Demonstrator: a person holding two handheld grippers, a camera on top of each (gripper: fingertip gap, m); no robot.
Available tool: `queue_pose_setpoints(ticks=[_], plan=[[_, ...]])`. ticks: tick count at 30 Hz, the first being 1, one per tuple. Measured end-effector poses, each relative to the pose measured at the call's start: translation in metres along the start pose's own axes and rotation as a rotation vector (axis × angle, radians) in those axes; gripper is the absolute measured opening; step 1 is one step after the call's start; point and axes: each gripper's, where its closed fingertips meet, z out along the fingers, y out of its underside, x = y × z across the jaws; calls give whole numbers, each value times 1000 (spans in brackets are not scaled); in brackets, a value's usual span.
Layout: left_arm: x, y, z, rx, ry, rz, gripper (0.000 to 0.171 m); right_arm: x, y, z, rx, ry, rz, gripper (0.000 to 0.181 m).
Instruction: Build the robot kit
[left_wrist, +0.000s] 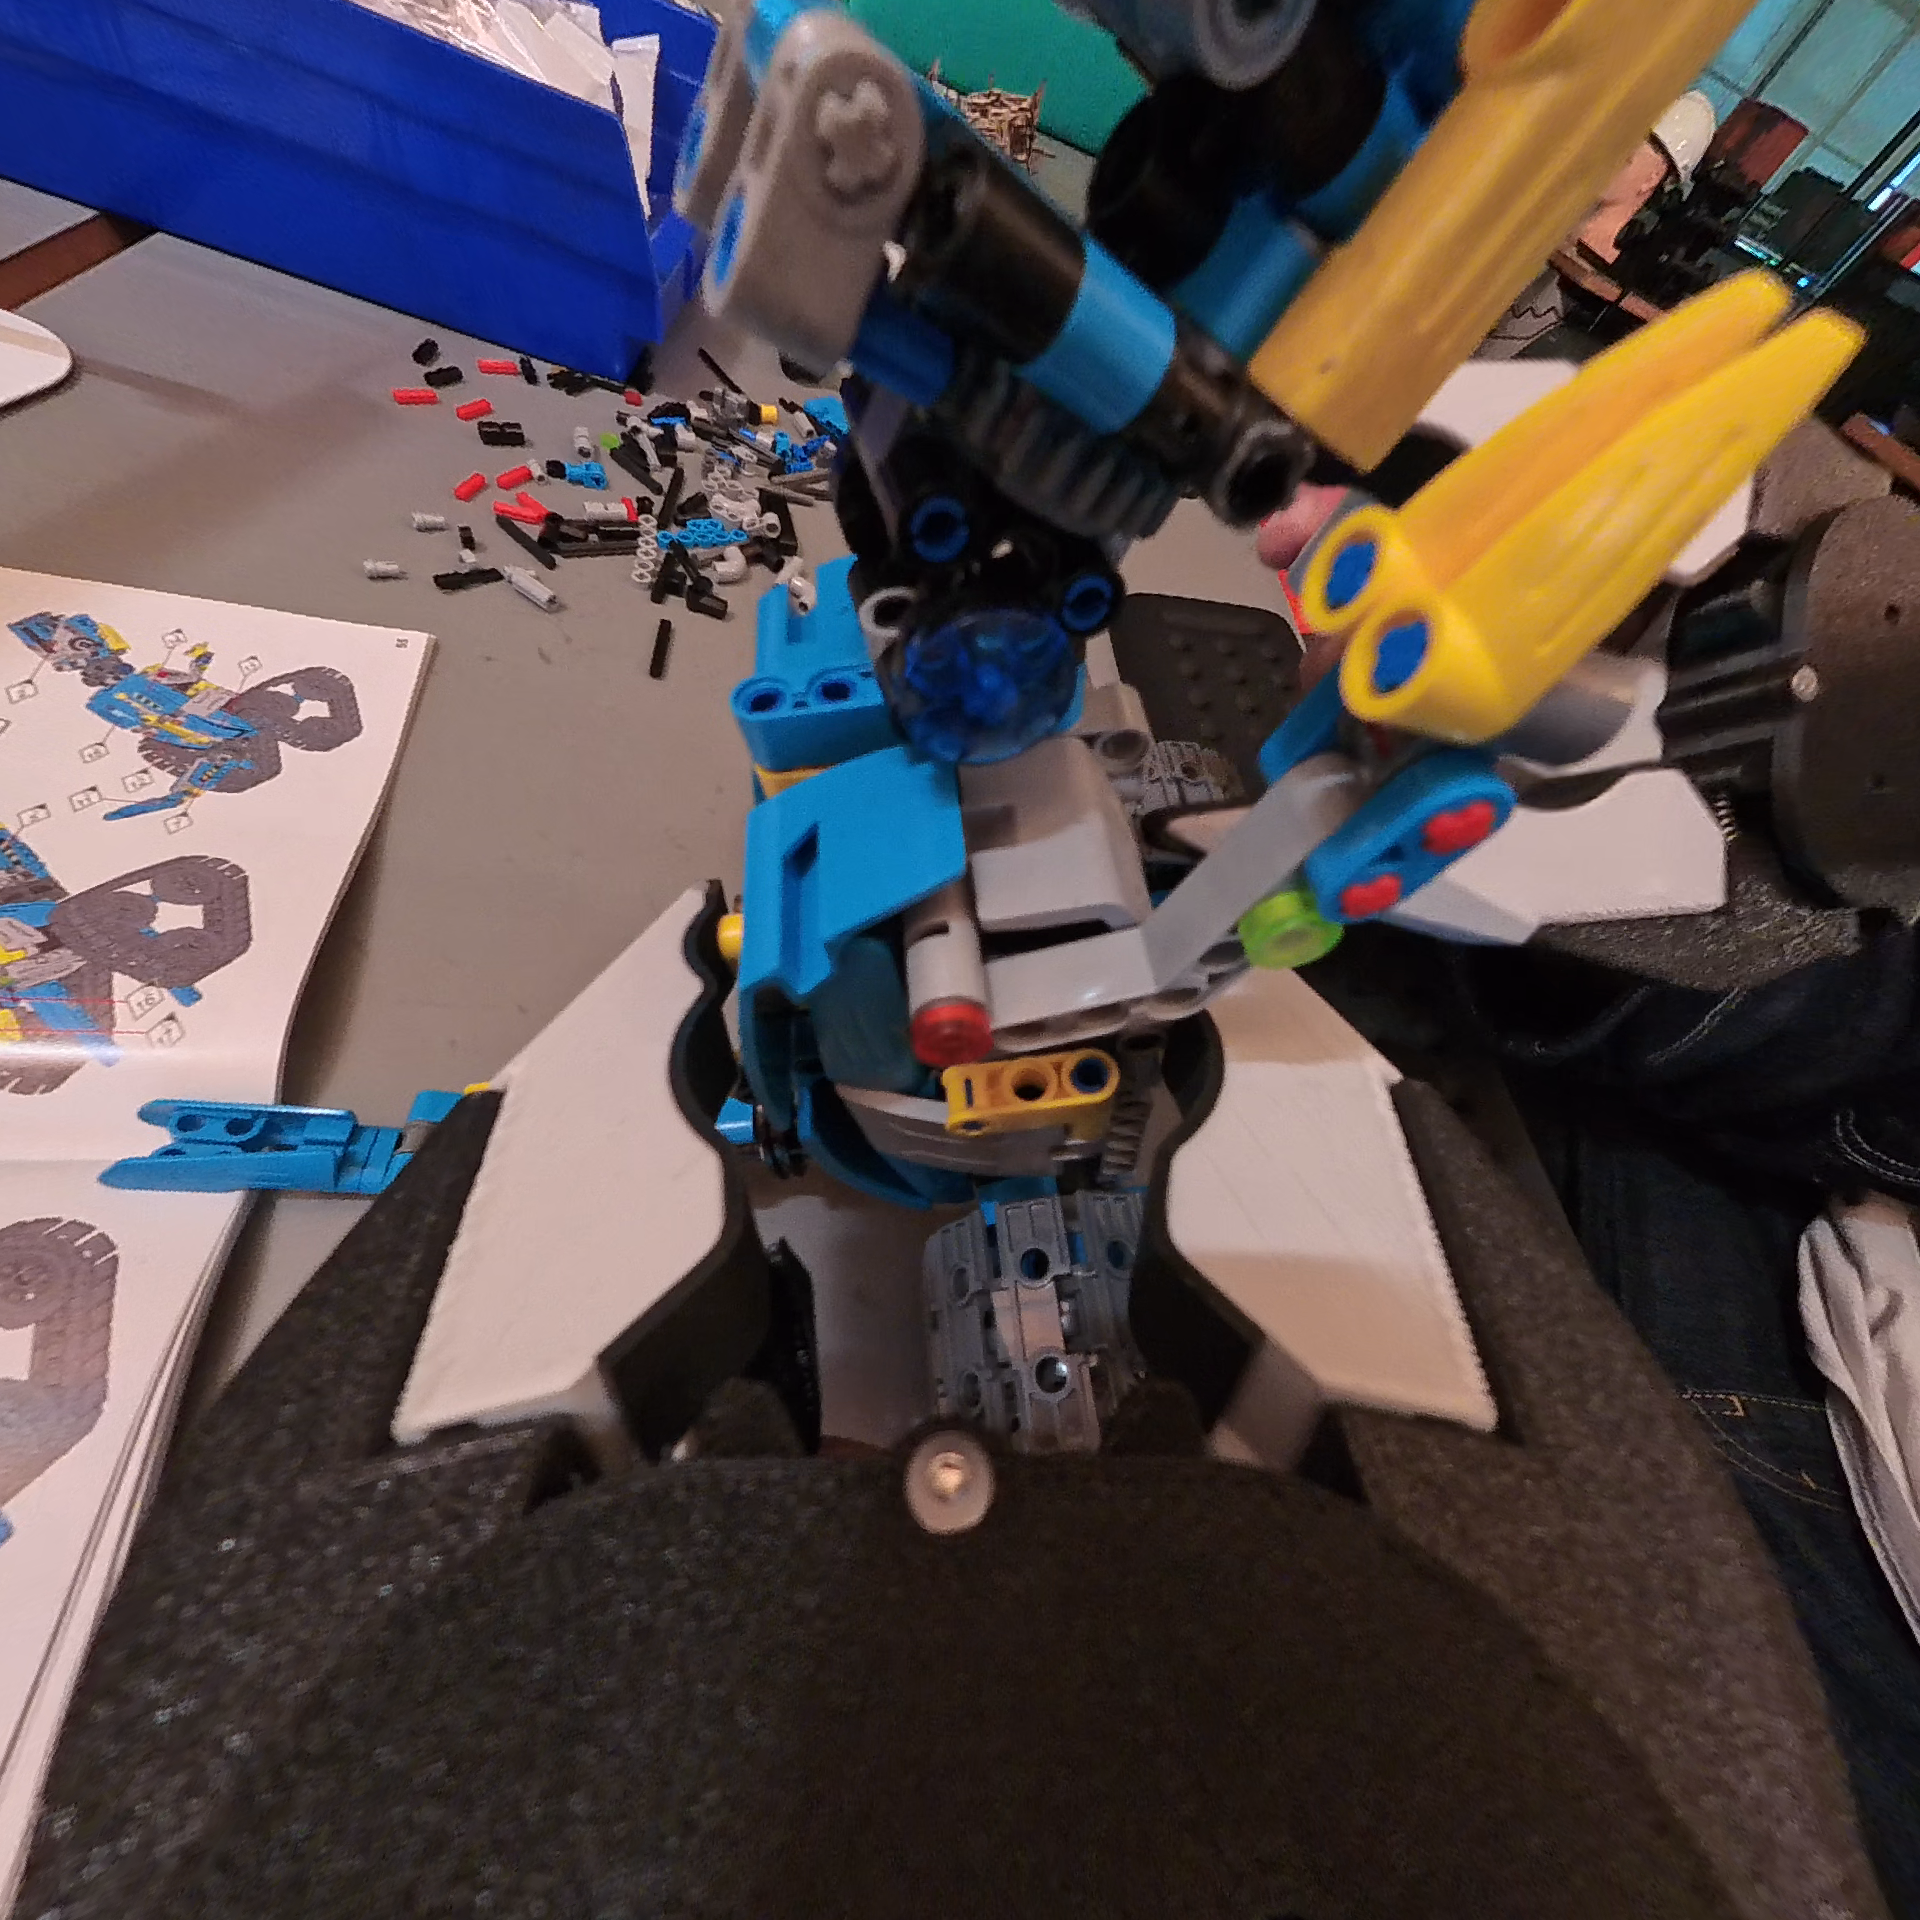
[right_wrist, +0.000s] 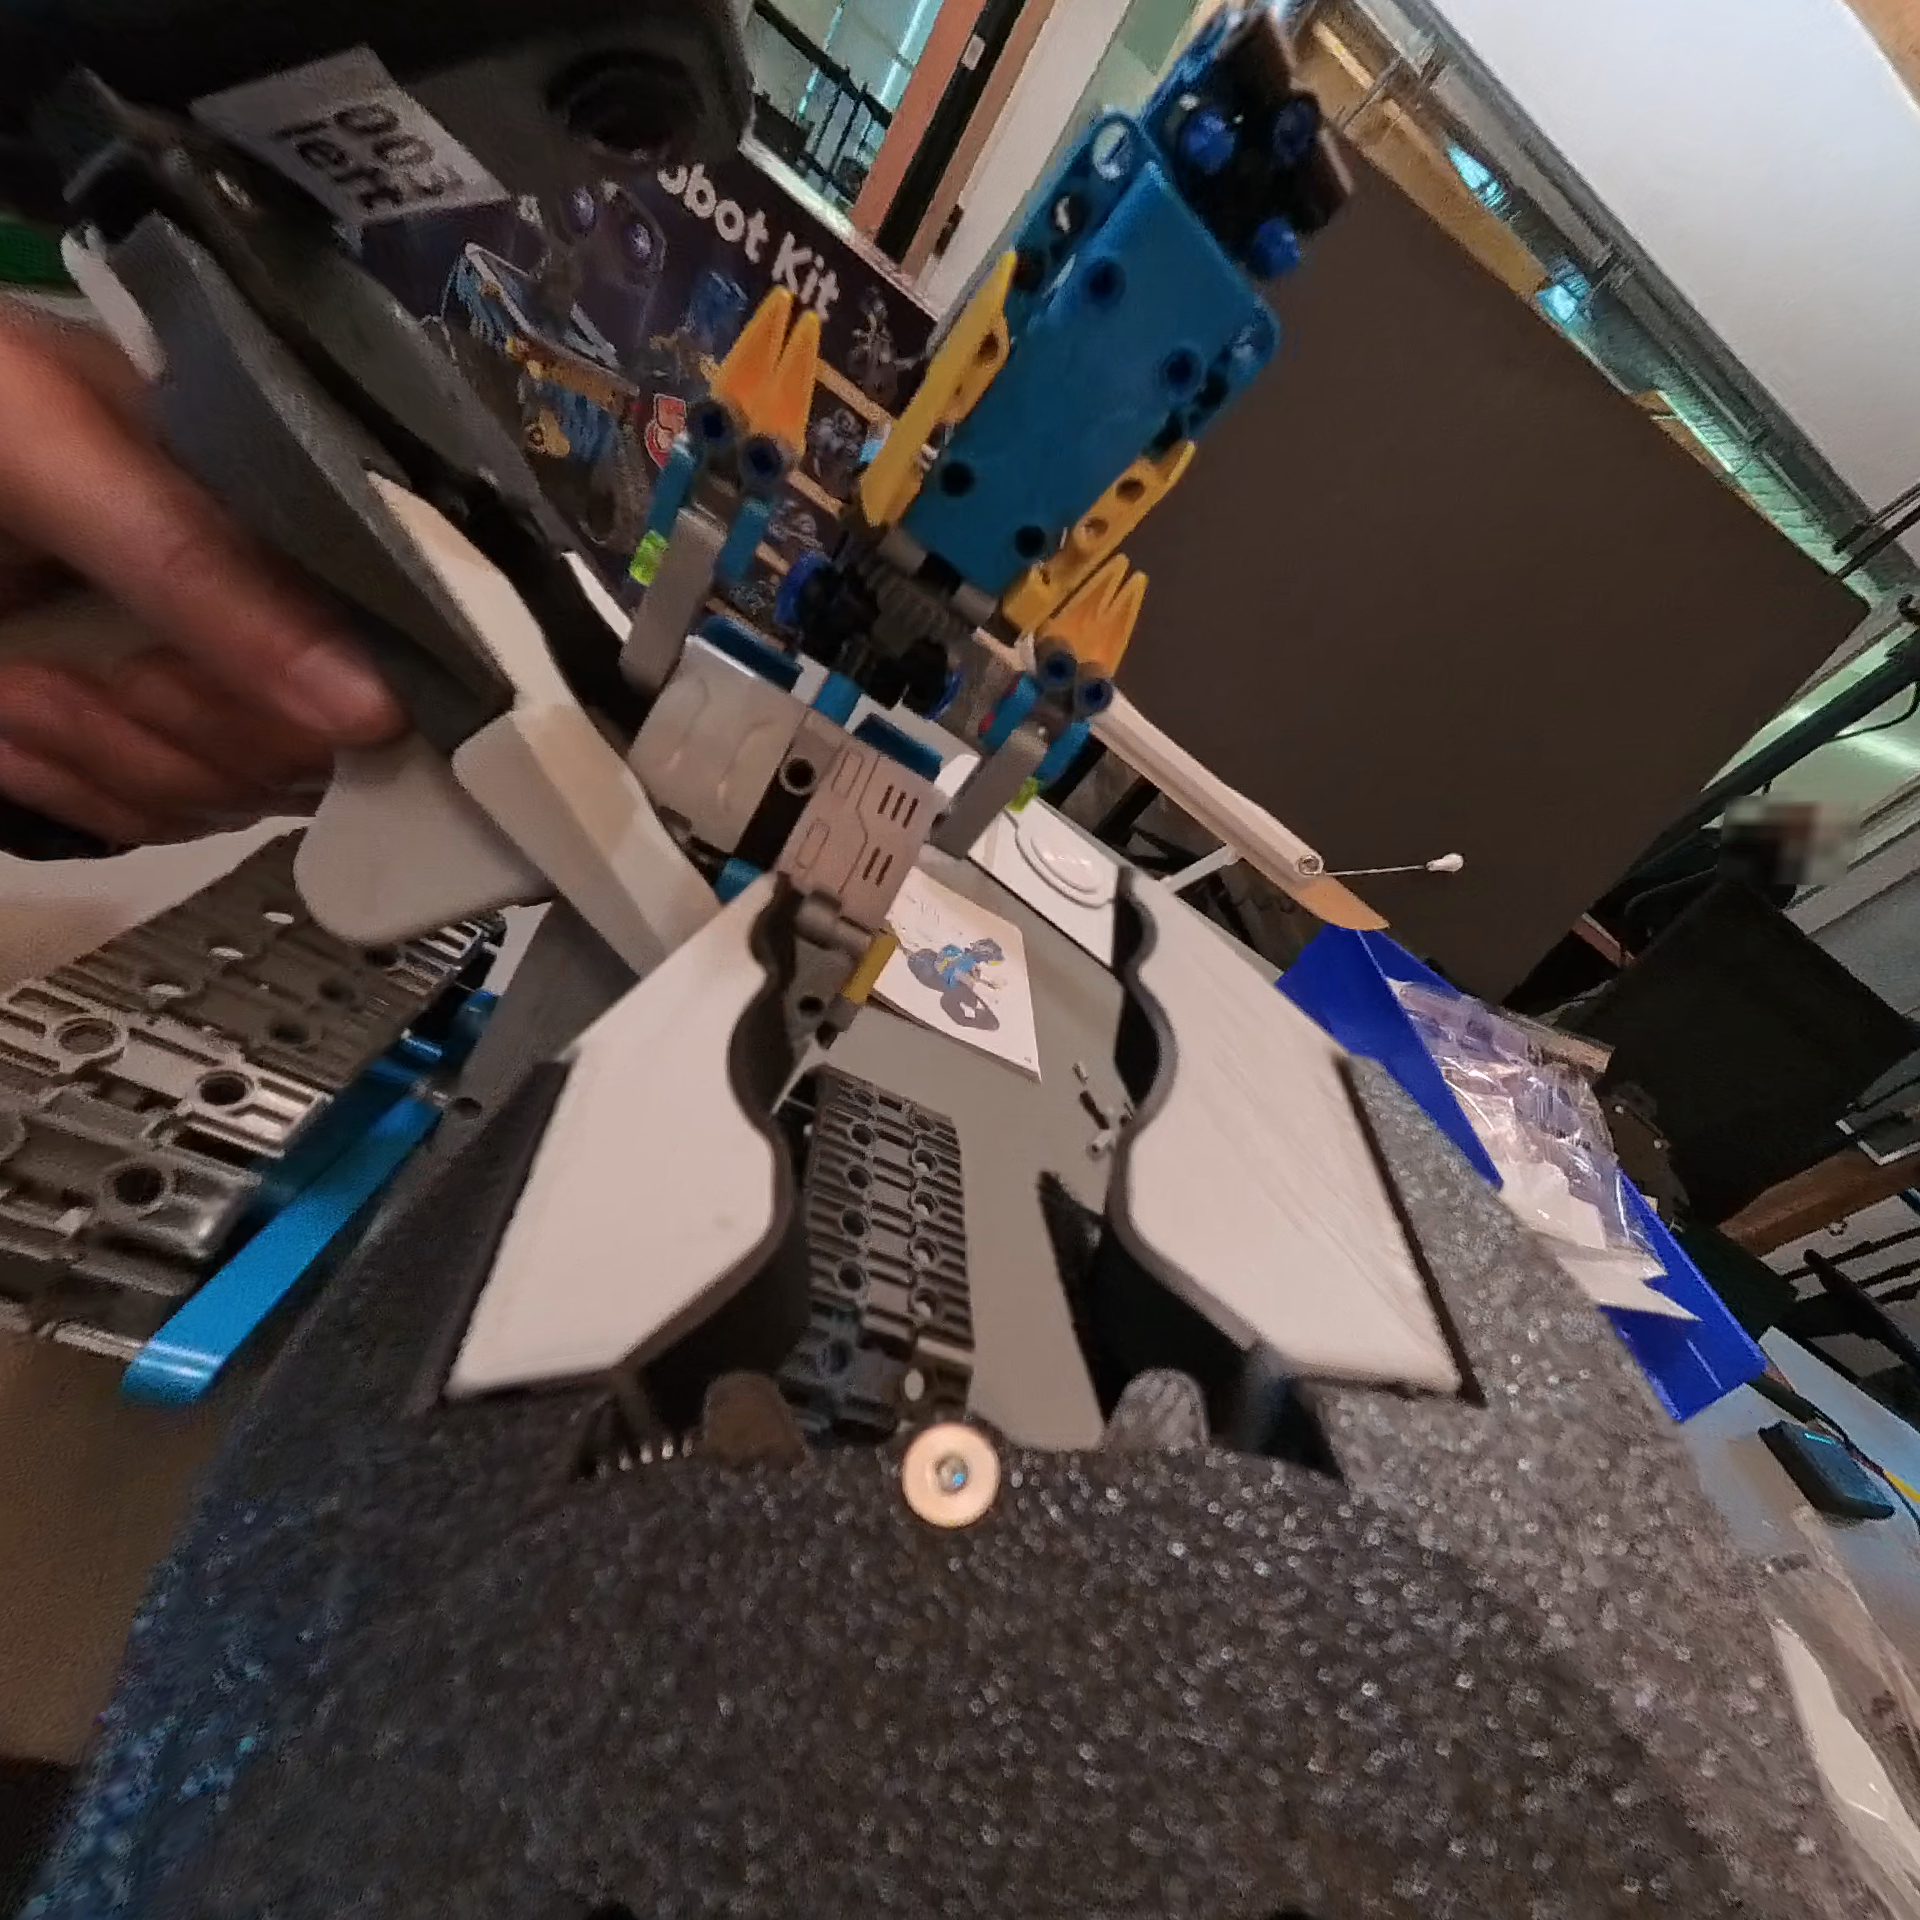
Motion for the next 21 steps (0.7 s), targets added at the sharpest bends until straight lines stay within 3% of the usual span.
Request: queue_pose_setpoints(ticks=[8,13,15,21], plan=[[0,0,1,17,18,-16,84,18,-16,21,45,-34,97,63],[0,0,0,22,28,-25,84,1,-4,13,45,-123,114,47],[0,0,0,28,42,-29,85,-5,5,8,7,-179,116,63],[-1,-1,-1,46,105,-68,86,13,26,16,-2,-485,216,60]])
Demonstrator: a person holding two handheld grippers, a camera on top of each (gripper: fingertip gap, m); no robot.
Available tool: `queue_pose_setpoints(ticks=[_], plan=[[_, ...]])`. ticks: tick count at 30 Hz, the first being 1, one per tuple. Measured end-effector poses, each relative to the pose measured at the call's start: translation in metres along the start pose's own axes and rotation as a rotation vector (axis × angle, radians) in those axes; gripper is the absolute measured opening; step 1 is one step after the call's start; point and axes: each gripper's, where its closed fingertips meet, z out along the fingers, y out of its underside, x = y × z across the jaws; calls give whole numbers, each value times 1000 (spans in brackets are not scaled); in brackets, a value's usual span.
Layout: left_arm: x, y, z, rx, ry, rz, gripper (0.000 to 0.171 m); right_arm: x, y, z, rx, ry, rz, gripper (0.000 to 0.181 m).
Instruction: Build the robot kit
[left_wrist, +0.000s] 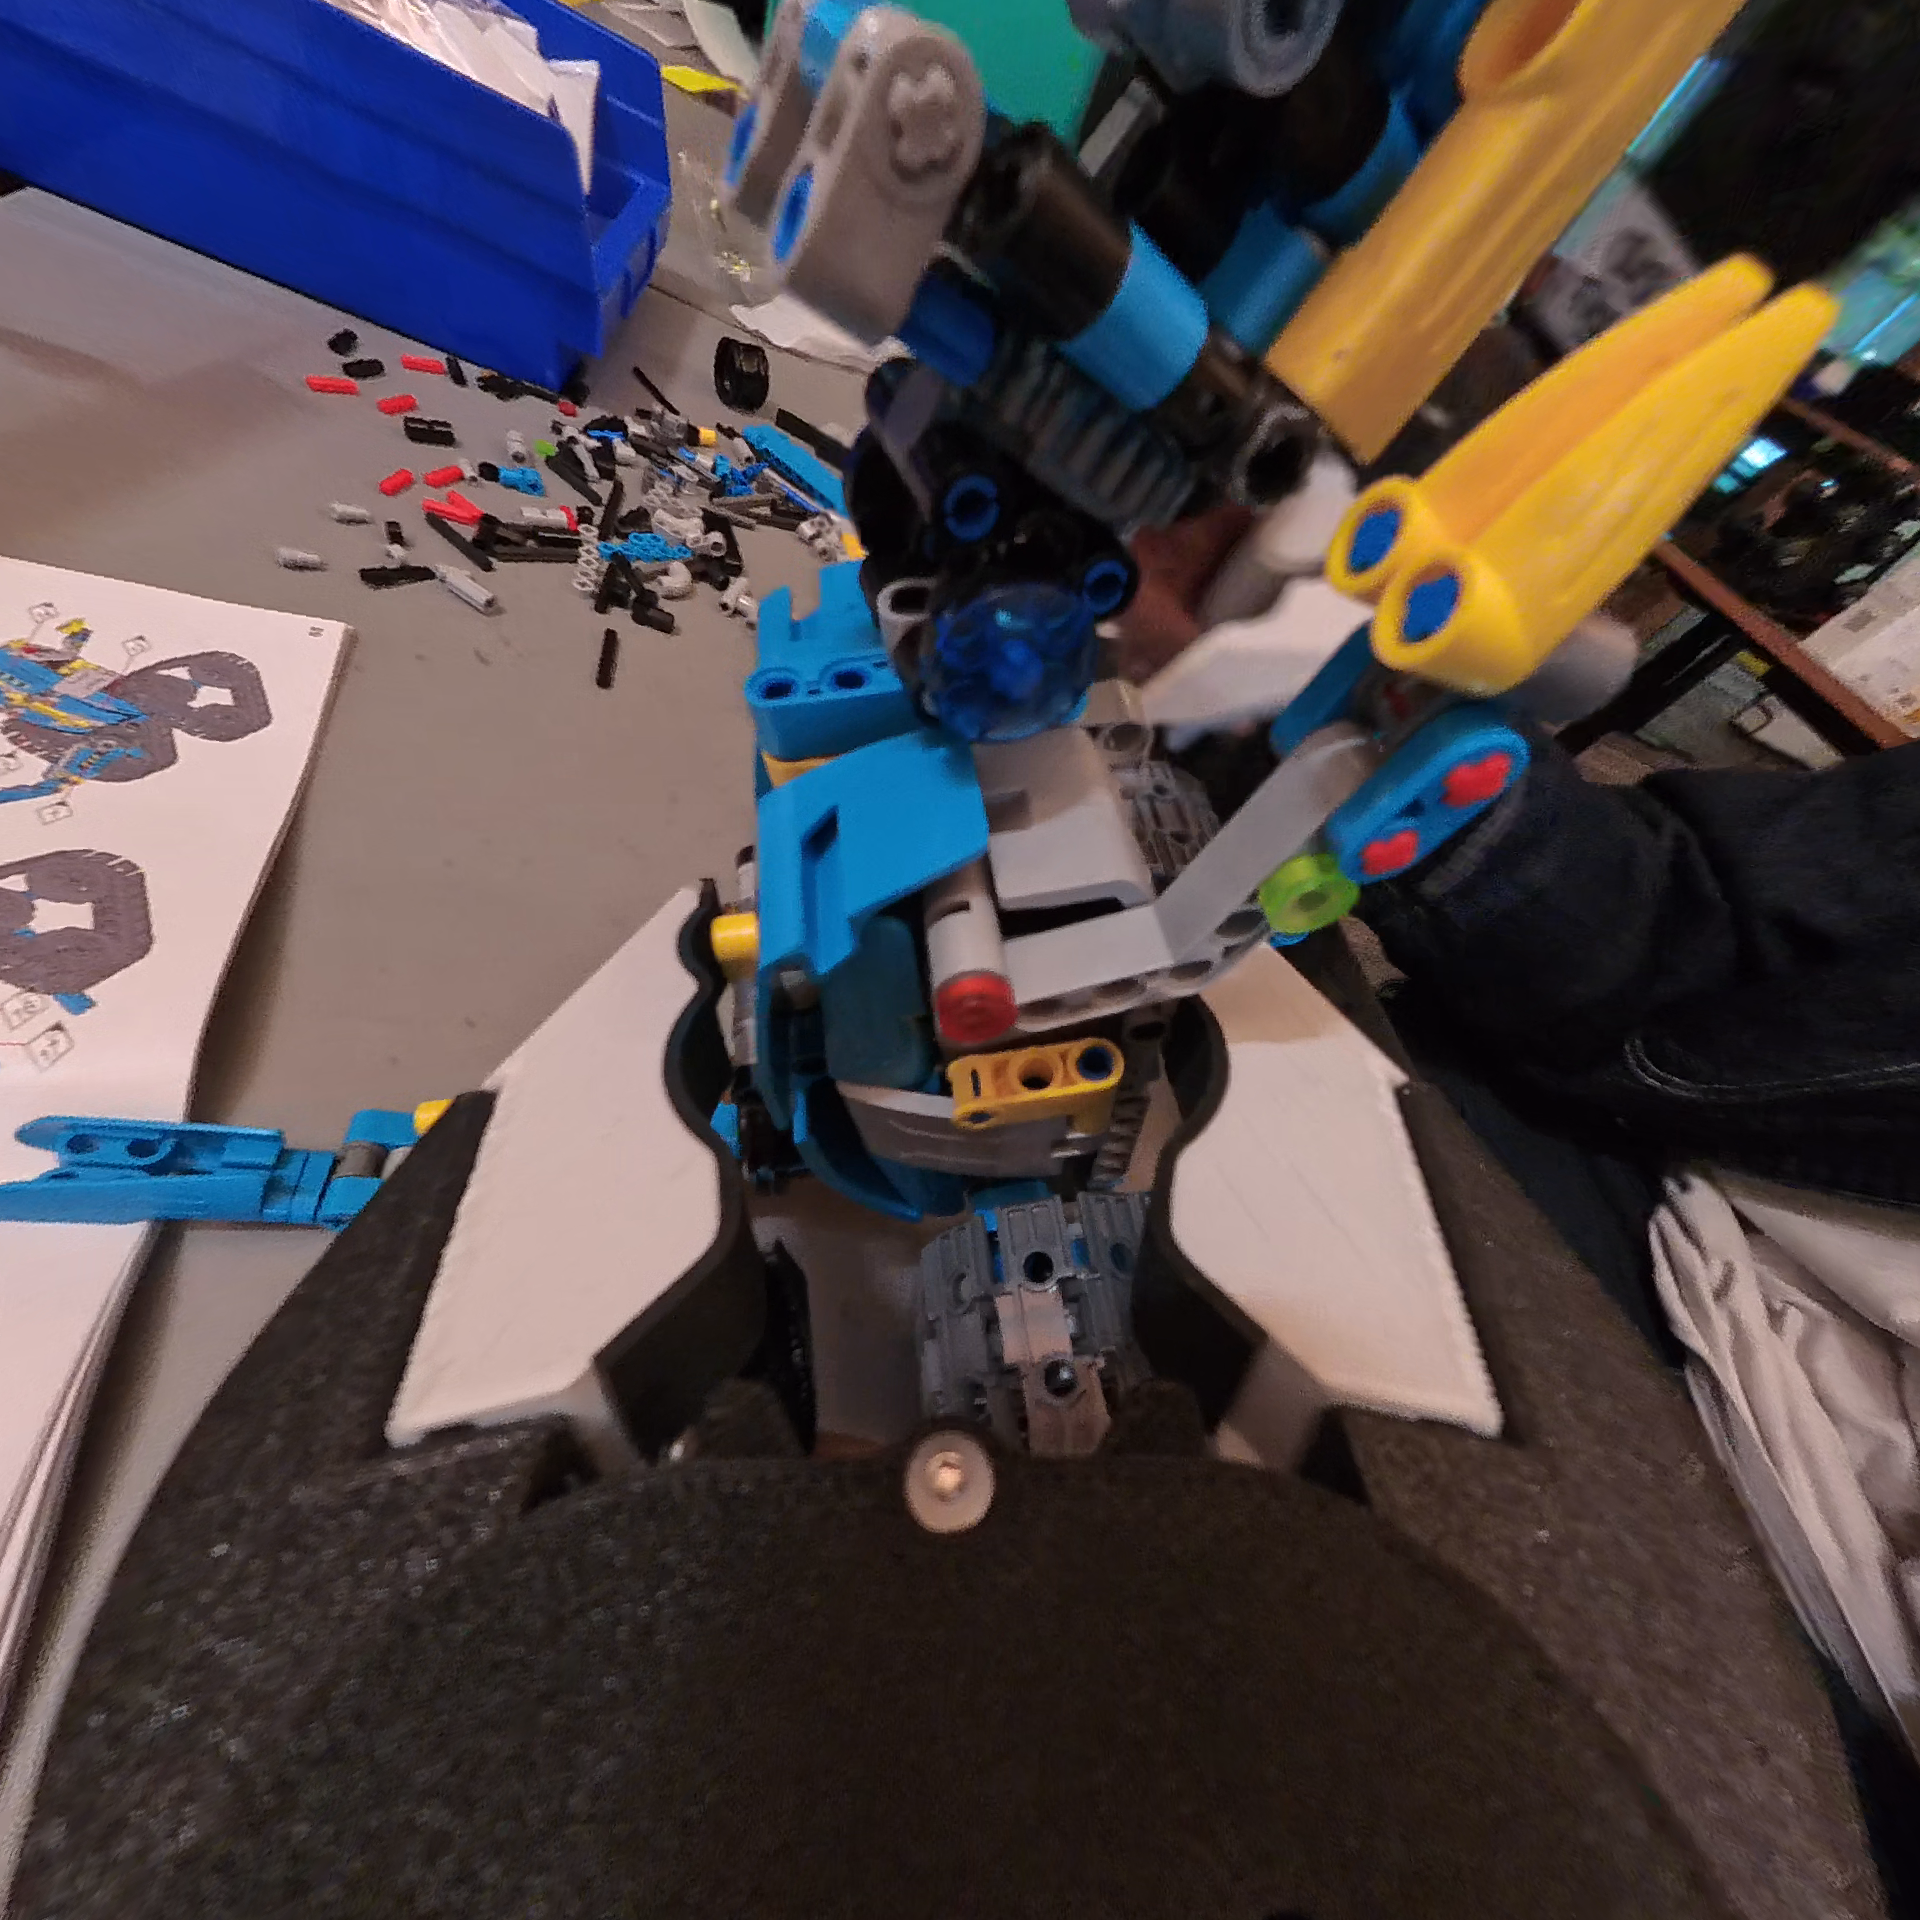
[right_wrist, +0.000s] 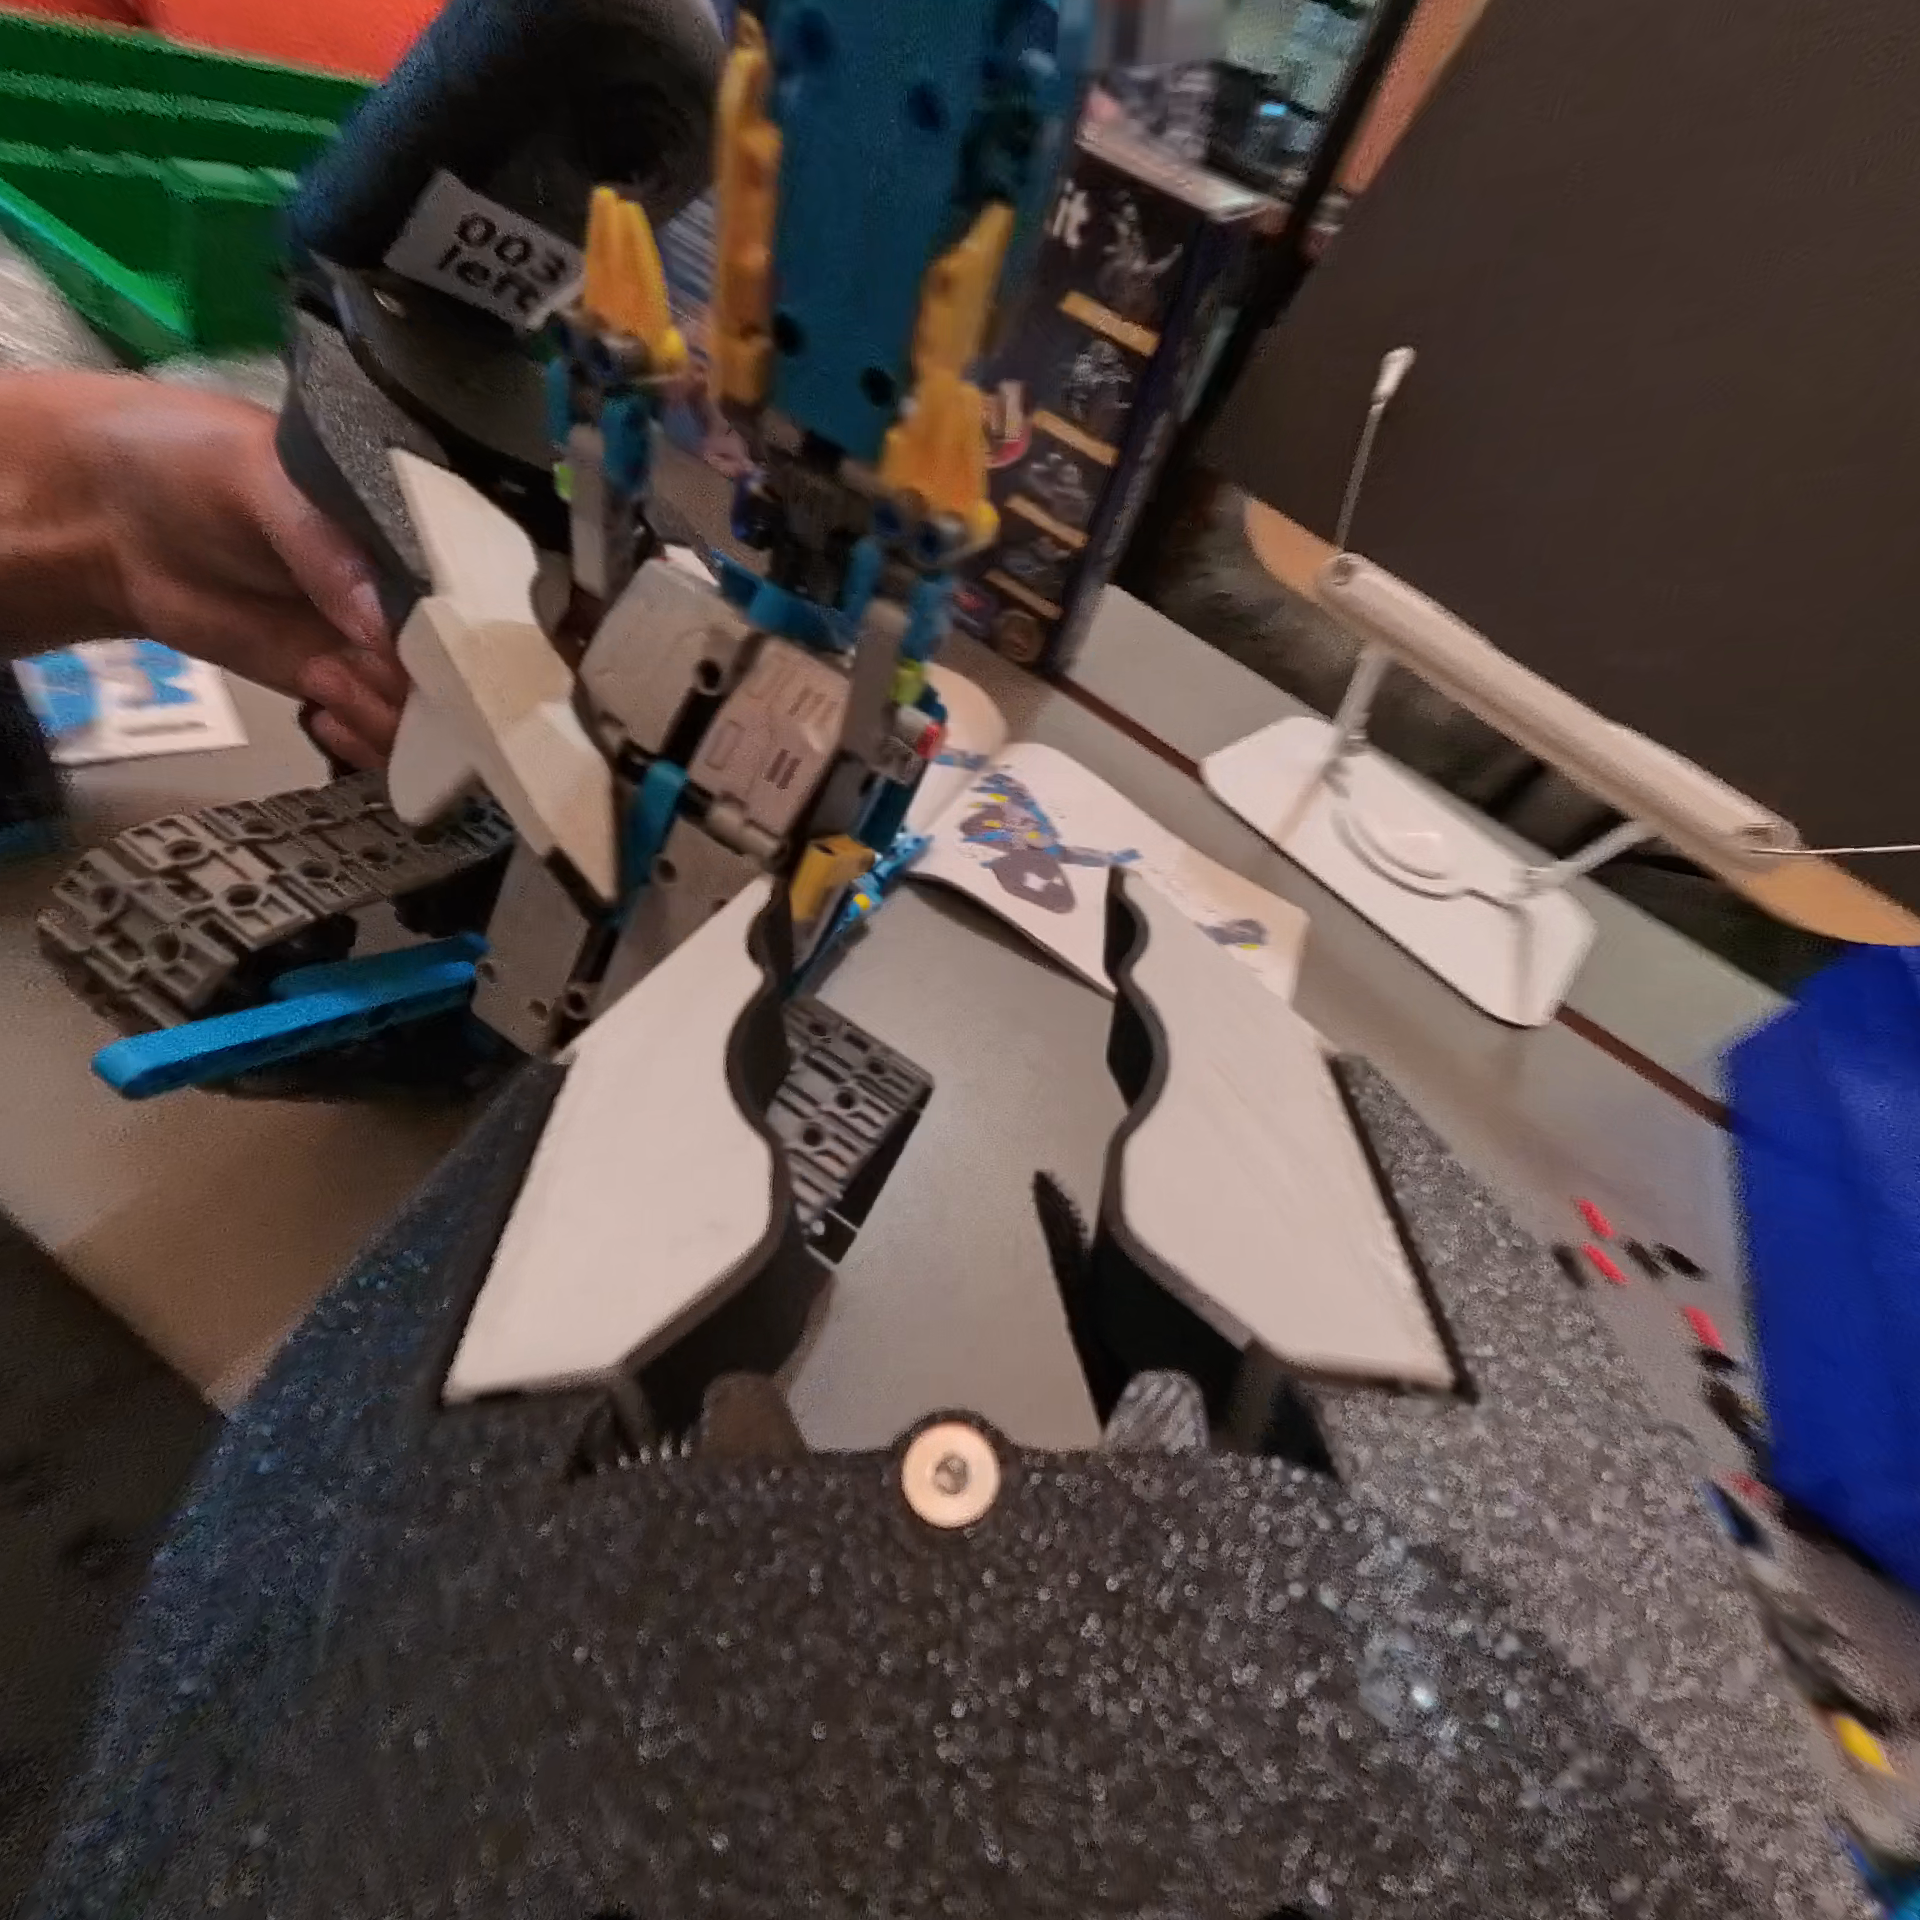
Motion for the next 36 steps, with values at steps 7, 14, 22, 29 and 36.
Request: queue_pose_setpoints(ticks=[7,14,22,29,36], plan=[[0,-1,-5,19,34,-10,89,49,15,14,158,-162,335,58],[-5,-2,-14,55,2,-32,100,38,6,-1,240,-198,358,52],[-1,-36,-62,214,-192,18,105,42,7,1,247,-206,372,50],[34,-34,-155,262,-532,71,92,33,5,-4,248,-271,386,50],[48,134,-288,-174,-964,-196,81,33,3,-8,238,-253,353,47]])
